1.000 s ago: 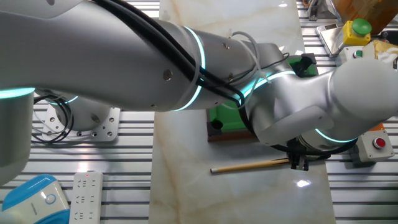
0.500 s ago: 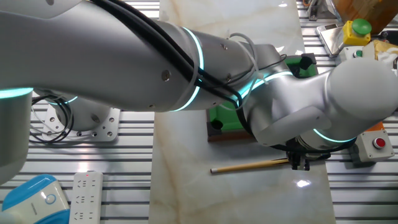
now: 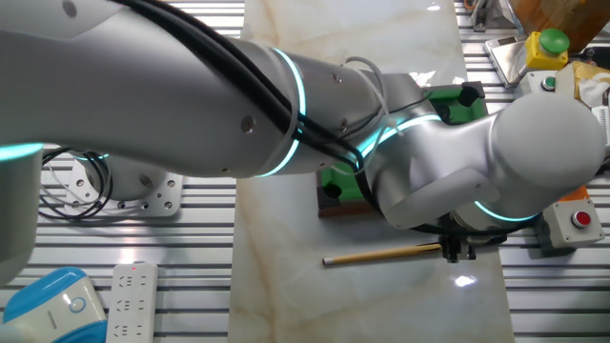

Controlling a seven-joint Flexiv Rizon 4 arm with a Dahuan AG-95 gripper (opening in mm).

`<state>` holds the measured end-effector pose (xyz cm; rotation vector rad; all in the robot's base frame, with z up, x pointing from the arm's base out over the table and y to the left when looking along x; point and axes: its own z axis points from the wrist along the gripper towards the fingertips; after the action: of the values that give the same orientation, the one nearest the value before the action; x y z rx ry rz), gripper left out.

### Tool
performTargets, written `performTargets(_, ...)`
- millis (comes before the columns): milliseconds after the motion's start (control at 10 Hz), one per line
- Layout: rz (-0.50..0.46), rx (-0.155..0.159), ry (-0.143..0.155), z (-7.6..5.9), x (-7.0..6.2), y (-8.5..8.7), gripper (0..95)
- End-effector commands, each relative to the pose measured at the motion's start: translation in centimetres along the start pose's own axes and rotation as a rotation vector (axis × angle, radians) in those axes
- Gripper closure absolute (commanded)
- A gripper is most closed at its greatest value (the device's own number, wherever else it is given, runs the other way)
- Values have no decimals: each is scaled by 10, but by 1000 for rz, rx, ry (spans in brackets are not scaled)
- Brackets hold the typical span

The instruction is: Hit the pool ball

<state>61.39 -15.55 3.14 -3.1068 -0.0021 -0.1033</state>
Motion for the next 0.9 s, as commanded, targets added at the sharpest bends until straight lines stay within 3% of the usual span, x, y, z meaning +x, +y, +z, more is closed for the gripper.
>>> performTargets(100,-1,2,1,3,1,0,570)
performTargets(900,-47,-5,7,7,-2,2,570)
